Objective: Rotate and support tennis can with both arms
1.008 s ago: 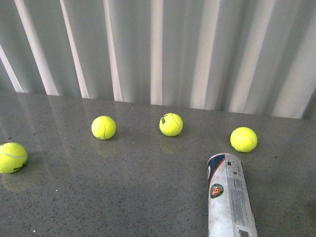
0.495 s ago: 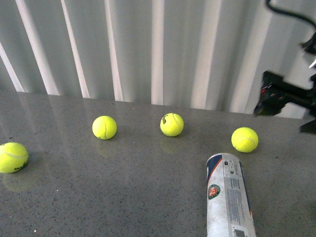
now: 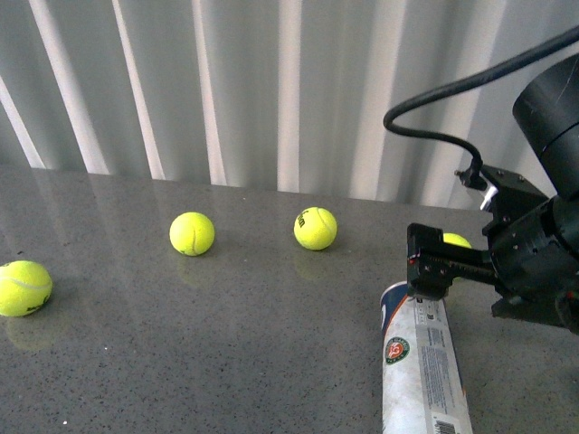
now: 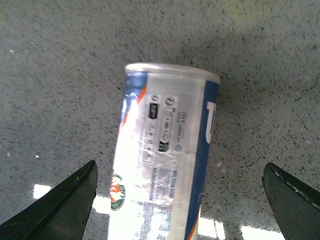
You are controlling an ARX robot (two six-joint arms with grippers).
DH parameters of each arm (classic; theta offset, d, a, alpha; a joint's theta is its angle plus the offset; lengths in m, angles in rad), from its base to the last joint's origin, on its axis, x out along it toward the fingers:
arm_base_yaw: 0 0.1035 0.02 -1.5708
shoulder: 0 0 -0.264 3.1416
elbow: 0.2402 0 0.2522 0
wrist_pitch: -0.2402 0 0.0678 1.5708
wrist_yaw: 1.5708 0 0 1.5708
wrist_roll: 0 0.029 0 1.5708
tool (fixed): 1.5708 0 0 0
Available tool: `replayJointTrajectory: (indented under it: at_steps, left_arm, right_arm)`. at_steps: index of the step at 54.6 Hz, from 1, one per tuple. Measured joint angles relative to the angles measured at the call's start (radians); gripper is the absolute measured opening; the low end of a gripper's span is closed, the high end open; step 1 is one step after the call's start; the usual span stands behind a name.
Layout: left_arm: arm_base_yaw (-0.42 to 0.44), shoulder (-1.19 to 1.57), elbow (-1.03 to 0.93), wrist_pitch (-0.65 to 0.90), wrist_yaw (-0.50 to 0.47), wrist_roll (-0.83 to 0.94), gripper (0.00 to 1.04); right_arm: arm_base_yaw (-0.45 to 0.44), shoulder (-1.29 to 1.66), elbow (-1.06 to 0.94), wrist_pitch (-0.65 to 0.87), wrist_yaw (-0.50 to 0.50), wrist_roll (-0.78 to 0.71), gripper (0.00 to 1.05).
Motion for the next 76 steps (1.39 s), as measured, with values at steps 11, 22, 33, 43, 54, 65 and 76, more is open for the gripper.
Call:
replayJointTrajectory:
  at_steps: [11,22,33,43,54,65,76]
  left_arm:
    - [0.000,0.000,0.000,0.000,0.000,0.000,0.98]
    - [0.000,0.000,0.000,0.000,0.000,0.000,0.98]
    - [0.000,0.000,0.000,0.000,0.000,0.000,0.98]
    - [0.000,0.000,0.000,0.000,0.000,0.000,0.98]
    - [0.000,0.000,0.000,0.000,0.000,0.000,0.98]
    - [0.000,0.000,0.000,0.000,0.000,0.000,0.98]
    - [0.000,0.000,0.000,0.000,0.000,0.000,0.98]
  right_arm:
    - [-0.011,0.062,-0.029,0.030,-0.008,0.007,0.98]
    - [-0.011,0.093,-0.035,0.085,-0.021,0.016,0.98]
    - [0.004,0.128,-0.035,0.143,-0.035,0.019,0.98]
    - [0.031,0.160,-0.041,0.204,-0.032,0.022,0.98]
    - [0.053,0.174,-0.056,0.242,-0.010,0.024,0.80]
    - [0.049,0.178,-0.058,0.251,0.000,0.024,0.57]
    - [0.048,0.172,-0.059,0.254,0.009,0.024,0.35]
